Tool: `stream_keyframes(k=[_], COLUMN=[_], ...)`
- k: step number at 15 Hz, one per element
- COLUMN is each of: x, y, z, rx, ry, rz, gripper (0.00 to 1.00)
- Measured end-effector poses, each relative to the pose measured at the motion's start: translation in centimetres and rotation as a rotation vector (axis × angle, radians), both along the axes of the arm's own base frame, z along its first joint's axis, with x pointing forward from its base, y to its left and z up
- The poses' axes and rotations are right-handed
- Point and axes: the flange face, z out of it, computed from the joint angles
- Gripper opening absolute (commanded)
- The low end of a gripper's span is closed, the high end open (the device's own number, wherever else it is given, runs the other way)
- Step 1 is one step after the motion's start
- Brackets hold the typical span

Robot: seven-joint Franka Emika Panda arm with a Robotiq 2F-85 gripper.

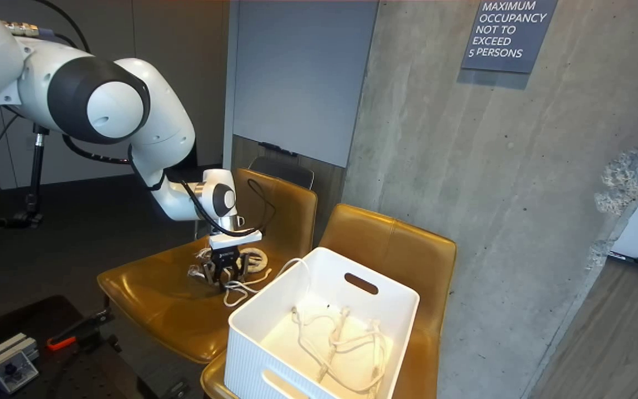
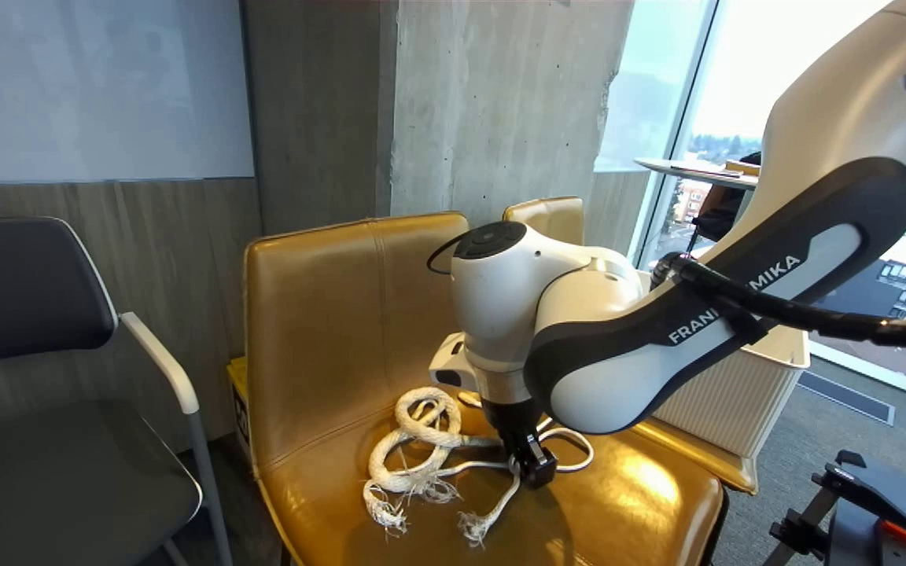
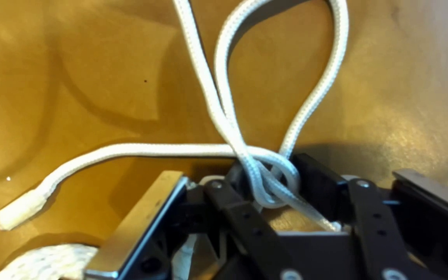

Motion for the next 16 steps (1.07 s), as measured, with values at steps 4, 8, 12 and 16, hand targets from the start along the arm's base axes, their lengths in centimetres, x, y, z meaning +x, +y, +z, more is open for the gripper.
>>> stream_keyframes(k=[4,8,12,16], x=[0.1,0.2,1.7,3.9], y=[-0.1,-0.7,-4.1,-9.8], z=[0.0,0.4,4.2,12.8], rx=[0.0,0.002,-0.027,-0.07], ry=[-0.001,0.001,-0.018,-0.09], rz=[-0.003,-0.022,-0.079,-0.166], gripper=[0.04,0.04,0.04,0.04])
